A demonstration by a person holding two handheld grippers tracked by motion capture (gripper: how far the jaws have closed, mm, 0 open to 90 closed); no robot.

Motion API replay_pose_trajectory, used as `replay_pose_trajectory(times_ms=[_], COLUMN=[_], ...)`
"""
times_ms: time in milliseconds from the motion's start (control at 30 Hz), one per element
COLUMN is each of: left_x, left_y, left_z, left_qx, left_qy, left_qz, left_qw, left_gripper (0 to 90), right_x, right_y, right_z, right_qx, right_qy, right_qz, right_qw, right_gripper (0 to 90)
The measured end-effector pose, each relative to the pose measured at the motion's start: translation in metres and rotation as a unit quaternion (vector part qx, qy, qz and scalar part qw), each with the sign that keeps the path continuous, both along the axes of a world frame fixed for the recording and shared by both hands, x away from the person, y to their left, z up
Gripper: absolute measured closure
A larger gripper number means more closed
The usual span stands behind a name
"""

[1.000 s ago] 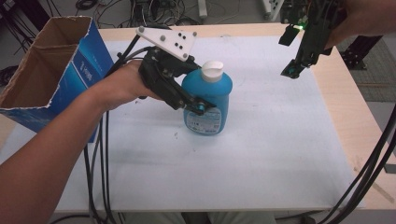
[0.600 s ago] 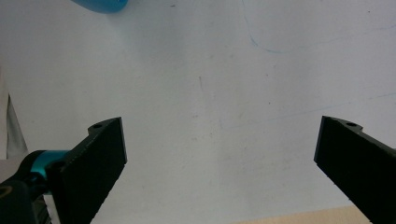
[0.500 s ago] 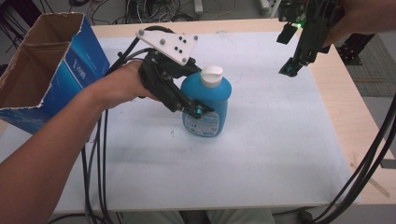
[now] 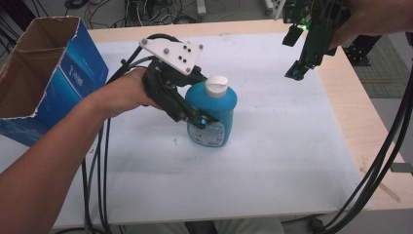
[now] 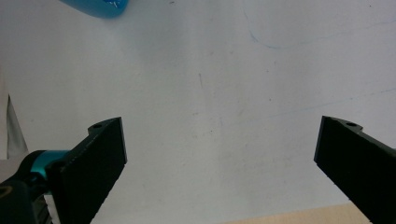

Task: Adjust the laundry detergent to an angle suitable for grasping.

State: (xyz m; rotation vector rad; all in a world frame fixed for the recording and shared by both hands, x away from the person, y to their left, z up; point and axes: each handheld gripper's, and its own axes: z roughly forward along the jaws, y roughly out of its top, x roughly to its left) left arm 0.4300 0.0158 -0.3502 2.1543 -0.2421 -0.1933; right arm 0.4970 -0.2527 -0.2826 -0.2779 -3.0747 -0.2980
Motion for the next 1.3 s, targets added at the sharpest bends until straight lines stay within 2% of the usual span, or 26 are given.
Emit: replay_pose_trajectory(times_ms=[100,167,400,567,733,800,933,967,1100,1133,1167,1233,1300], left_x=[0.000,0.000,0.002,0.003,0.003,0.003,0.002,0.002,0.002,0.002,0.003,0.003,0.003], left_y=[-0.002,-0.003,-0.002,0.003,0.002,0.003,0.003,0.004,0.004,0.005,0.008,0.010,0.012], left_z=[-0.002,-0.004,-0.006,-0.008,-0.008,-0.009,-0.008,-0.006,-0.005,-0.005,-0.004,-0.001,0.001], left_qx=[0.001,0.006,0.000,-0.004,0.001,0.007,0.009,0.006,0.008,0.013,0.007,0.001,0.004], left_qy=[0.004,-0.001,-0.008,0.006,0.014,0.026,0.033,0.043,0.048,0.051,0.055,0.053,0.050], left_qz=[-0.006,-0.012,-0.027,-0.016,-0.011,-0.004,0.002,0.009,0.015,0.022,0.032,0.034,0.035], left_qw=[1.0000,0.9999,0.9996,0.9998,0.9998,0.9996,0.9994,0.9990,0.9987,0.9984,0.9979,0.9980,0.9981], left_gripper=[43.6,43.6,43.2,42.8,41.1,40.1,36.9,36.3,33.1,29.5,29.0,27.8,27.7], right_x=[0.000,0.000,0.000,0.001,0.000,0.000,0.000,0.000,-0.001,-0.001,-0.001,-0.002,-0.002], right_y=[-0.001,-0.002,-0.002,-0.002,-0.002,-0.002,-0.002,-0.002,-0.002,-0.002,-0.002,-0.002,-0.002], right_z=[0.000,0.000,0.000,-0.002,-0.003,-0.004,-0.003,-0.003,-0.003,-0.003,-0.003,-0.002,-0.002], right_qx=[0.000,-0.001,-0.001,0.000,-0.001,0.000,0.000,-0.001,0.001,0.000,0.002,0.000,0.001], right_qy=[-0.001,-0.001,0.001,-0.001,0.003,0.003,0.001,0.001,0.002,0.001,0.000,0.001,-0.002], right_qz=[0.000,-0.002,-0.004,0.001,-0.004,-0.003,0.000,0.000,-0.003,-0.003,-0.002,-0.003,0.001], right_qw=[1.0000,1.0000,1.0000,1.0000,1.0000,1.0000,1.0000,1.0000,1.0000,1.0000,1.0000,1.0000,1.0000], right_gripper=[1.7,1.7,1.7,1.6,1.7,1.7,1.6,1.7,1.7,1.7,1.7,1.7,1.7])
